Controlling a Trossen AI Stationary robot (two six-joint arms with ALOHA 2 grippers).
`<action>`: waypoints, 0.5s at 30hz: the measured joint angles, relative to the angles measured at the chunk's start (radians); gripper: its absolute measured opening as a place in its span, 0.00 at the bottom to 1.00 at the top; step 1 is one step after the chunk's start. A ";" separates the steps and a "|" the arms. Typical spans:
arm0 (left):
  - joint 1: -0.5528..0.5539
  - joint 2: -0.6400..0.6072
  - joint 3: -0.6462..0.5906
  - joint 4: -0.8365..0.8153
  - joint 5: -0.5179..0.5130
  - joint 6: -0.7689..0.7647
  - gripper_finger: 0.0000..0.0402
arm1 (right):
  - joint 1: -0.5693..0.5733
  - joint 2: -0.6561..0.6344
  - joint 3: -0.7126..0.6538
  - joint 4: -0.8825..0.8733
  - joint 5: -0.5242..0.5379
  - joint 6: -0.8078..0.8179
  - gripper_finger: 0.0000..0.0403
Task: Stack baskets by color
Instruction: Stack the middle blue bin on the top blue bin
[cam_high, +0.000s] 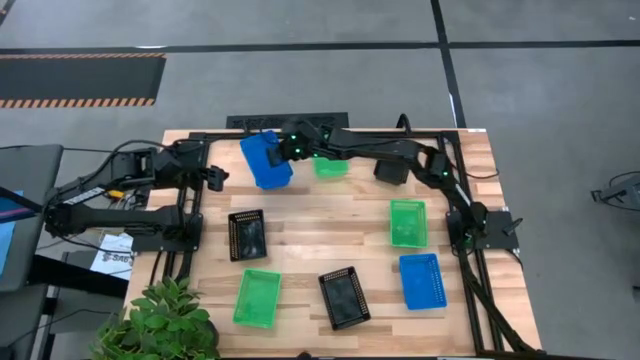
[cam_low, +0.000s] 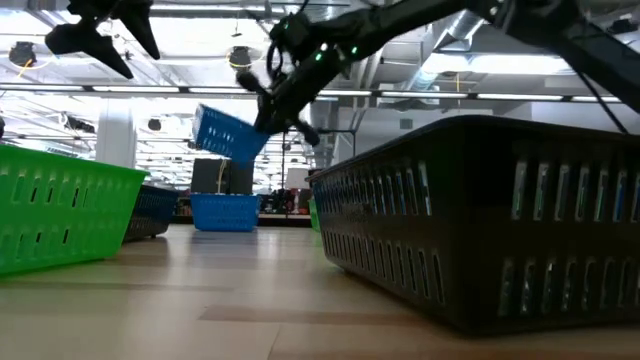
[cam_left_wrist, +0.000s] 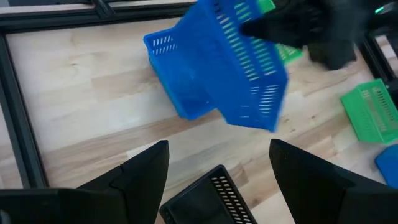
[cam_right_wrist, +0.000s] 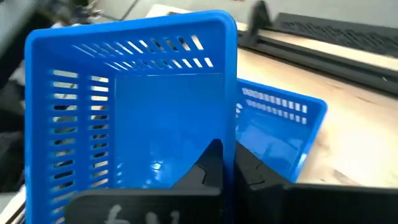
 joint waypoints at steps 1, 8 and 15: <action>0.000 -0.001 0.000 0.000 -0.002 -0.004 0.66 | -0.005 0.017 0.009 -0.001 0.011 0.017 0.05; 0.000 -0.008 0.000 0.007 -0.031 -0.005 0.66 | -0.038 0.078 0.015 -0.018 0.021 0.084 0.06; 0.000 -0.008 0.000 0.017 -0.045 0.006 0.66 | -0.047 0.080 0.015 -0.036 0.023 0.072 0.06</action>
